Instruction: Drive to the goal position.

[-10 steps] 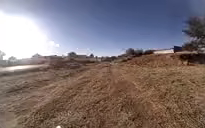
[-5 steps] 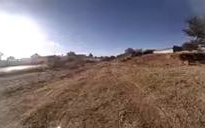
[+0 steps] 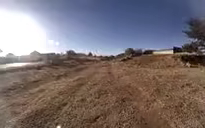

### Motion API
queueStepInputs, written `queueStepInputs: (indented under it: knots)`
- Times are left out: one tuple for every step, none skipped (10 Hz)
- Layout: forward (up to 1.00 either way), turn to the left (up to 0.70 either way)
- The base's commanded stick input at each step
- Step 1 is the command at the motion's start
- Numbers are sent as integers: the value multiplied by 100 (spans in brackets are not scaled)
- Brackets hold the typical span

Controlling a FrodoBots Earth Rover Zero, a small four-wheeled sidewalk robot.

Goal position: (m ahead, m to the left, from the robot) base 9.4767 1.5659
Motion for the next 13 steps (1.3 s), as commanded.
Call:
queueStepInputs:
  knots:
    - [50,0]
    - [50,0]
    - [50,0]
    - [50,0]
    - [50,0]
    - [50,0]
    - [50,0]
    - [50,0]
    - [50,0]
    - [50,0]
    - [50,0]
    - [50,0]
    - [50,0]
